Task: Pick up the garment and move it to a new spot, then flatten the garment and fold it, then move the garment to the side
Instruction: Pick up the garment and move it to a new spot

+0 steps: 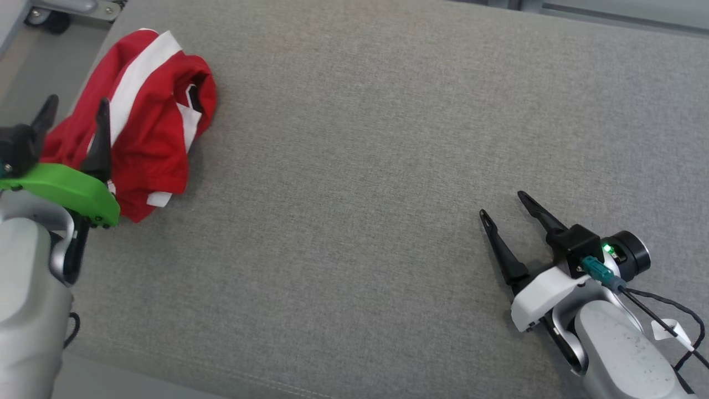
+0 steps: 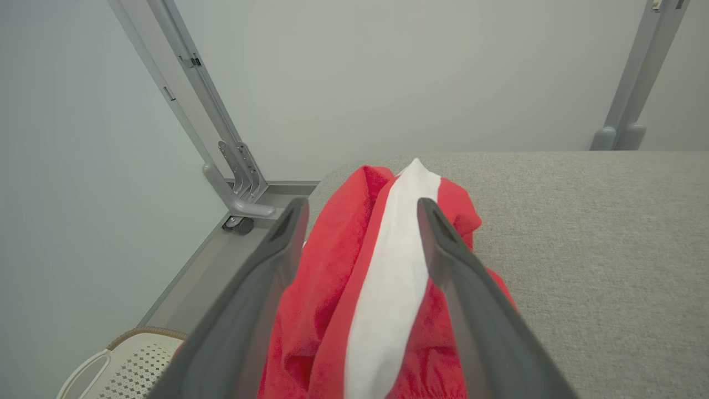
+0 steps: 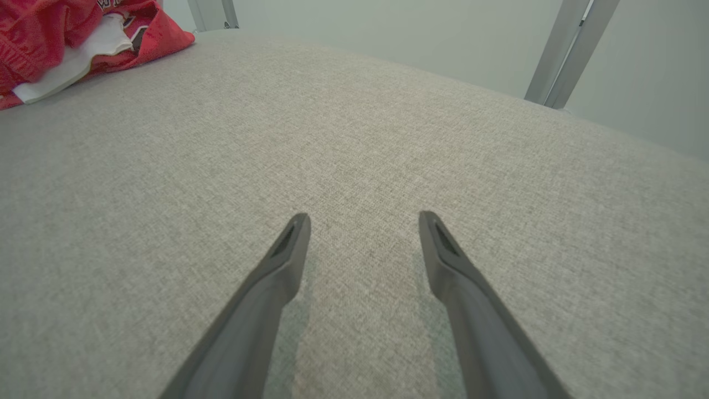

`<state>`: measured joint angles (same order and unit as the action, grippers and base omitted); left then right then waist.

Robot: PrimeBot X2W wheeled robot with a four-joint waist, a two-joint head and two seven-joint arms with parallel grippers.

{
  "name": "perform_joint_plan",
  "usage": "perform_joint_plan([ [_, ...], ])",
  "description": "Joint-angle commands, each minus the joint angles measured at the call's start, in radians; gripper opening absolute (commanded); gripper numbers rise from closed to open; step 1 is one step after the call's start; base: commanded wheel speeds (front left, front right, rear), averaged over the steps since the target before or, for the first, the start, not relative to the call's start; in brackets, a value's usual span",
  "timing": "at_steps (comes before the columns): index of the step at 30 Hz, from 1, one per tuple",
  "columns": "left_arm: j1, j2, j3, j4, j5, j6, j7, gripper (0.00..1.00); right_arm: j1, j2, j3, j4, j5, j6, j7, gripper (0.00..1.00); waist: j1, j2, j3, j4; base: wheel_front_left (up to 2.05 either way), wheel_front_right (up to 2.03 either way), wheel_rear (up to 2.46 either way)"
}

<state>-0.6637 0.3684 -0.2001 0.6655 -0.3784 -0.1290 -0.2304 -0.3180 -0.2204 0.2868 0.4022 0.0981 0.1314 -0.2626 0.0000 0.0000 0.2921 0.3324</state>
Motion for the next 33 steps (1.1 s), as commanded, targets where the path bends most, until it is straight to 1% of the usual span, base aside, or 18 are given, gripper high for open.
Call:
perform_joint_plan([
  [1, -0.054, 0.051, -0.054, 0.022, -0.058, -0.002, 0.023, 1.00, -0.016, -0.005, 0.003, -0.005, 0.001, -0.001, -0.003, 1.00, 0.0000, 0.0000, 0.094, -0.089, 0.00, 0.00, 0.00],
  [4, -0.103, 0.106, -0.149, 0.065, -0.160, -0.002, 0.084, 1.00, -0.023, -0.003, -0.006, -0.014, -0.001, -0.001, -0.003, 1.00, 0.0000, 0.0000, 0.115, -0.119, 0.00, 0.00, 0.00],
  [5, -0.118, 0.124, -0.169, 0.082, -0.185, -0.002, 0.102, 1.00, -0.025, -0.003, -0.007, -0.016, -0.002, -0.001, -0.003, 1.00, 0.0000, 0.0000, 0.123, -0.128, 0.00, 0.00, 0.00],
  [6, -0.118, 0.124, -0.169, 0.082, -0.185, -0.002, 0.102, 1.00, -0.025, -0.003, -0.007, -0.016, -0.002, -0.001, -0.003, 1.00, 0.0000, 0.0000, 0.123, -0.128, 0.00, 0.00, 0.00],
  [7, -0.144, 0.149, -0.198, 0.117, -0.233, -0.002, 0.130, 1.00, -0.028, -0.003, -0.008, -0.021, -0.002, -0.001, -0.003, 1.00, 0.0000, 0.0000, 0.136, -0.147, 0.00, 0.00, 0.00],
  [8, -0.152, 0.156, -0.209, 0.140, -0.245, -0.002, 0.141, 1.00, -0.030, -0.004, -0.012, -0.021, -0.002, -0.001, -0.003, 1.00, 0.0000, 0.0000, 0.142, -0.155, 0.00, 0.00, 0.00],
  [11, -0.176, 0.167, -0.210, 0.236, -0.271, -0.001, 0.167, 1.00, -0.032, -0.003, -0.016, -0.028, -0.001, -0.001, -0.003, 1.00, 0.0000, 0.0000, 0.154, -0.175, 0.00, 0.00, 0.00],
  [12, -0.176, 0.167, -0.210, 0.236, -0.271, -0.001, 0.167, 1.00, -0.032, -0.003, -0.016, -0.028, -0.001, -0.001, -0.003, 1.00, 0.0000, 0.0000, 0.154, -0.175, 0.00, 0.00, 0.00],
  [17, -0.203, 0.140, -0.212, 0.349, -0.279, 0.012, 0.166, 1.00, -0.027, -0.004, -0.025, -0.026, 0.001, -0.001, 0.000, 1.00, 0.0000, 0.0000, 0.154, -0.196, 0.00, 0.00, 0.00],
  [18, -0.207, 0.138, -0.212, 0.368, -0.278, 0.019, 0.156, 0.41, -0.024, -0.003, -0.025, -0.025, 0.001, -0.001, 0.000, 1.00, 0.0000, 0.0000, 0.152, -0.197, 0.00, 0.00, 0.00],
  [19, -0.212, 0.136, -0.212, 0.382, -0.274, 0.027, 0.150, 0.00, -0.021, -0.002, -0.026, -0.023, 0.001, -0.001, 0.000, 1.00, 0.0000, 0.0000, 0.148, -0.198, 0.00, 0.00, 0.00],
  [22, -0.224, 0.139, -0.223, 0.419, -0.254, 0.041, 0.124, 0.00, -0.012, 0.005, -0.034, -0.023, 0.002, -0.001, 0.000, 1.00, 0.0000, 0.0000, 0.127, -0.198, 0.00, 0.00, 0.00],
  [25, -0.254, 0.149, -0.233, 0.420, -0.232, 0.060, 0.060, 0.00, -0.005, 0.017, -0.037, -0.027, 0.004, -0.001, -0.001, 1.00, 0.0000, 0.0000, 0.099, -0.194, 0.00, 0.00, 0.00],
  [26, -0.281, 0.164, -0.244, 0.405, -0.202, 0.068, 0.013, 0.00, -0.003, 0.026, -0.041, -0.029, 0.006, -0.001, -0.001, 1.00, 0.0000, 0.0000, 0.077, -0.190, 0.00, 0.00, 0.00],
  [27, -0.291, 0.166, -0.251, 0.394, -0.191, 0.070, -0.003, 0.00, -0.001, 0.032, -0.042, -0.028, 0.009, -0.001, -0.001, 1.00, 0.0000, 0.0000, 0.064, -0.188, 0.00, 0.00, 0.00],
  [29, -0.319, 0.169, -0.268, 0.359, -0.158, 0.071, -0.023, 0.00, 0.007, 0.043, -0.042, -0.026, 0.012, -0.001, -0.001, 1.00, 0.0000, 0.0000, 0.038, -0.186, 0.00, 0.00, 0.00],
  [30, -0.351, 0.169, -0.278, 0.311, -0.129, 0.071, -0.032, 0.00, 0.015, 0.054, -0.043, -0.020, 0.014, -0.001, -0.001, 1.00, 0.0000, 0.0000, 0.014, -0.185, 0.00, 0.00, 0.00],
  [33, -0.381, 0.156, -0.284, 0.225, -0.093, 0.065, -0.035, 0.00, 0.027, 0.072, -0.044, -0.018, 0.016, -0.001, -0.001, 1.00, 0.0000, 0.0000, -0.018, -0.190, 0.00, 0.00, 0.00],
])
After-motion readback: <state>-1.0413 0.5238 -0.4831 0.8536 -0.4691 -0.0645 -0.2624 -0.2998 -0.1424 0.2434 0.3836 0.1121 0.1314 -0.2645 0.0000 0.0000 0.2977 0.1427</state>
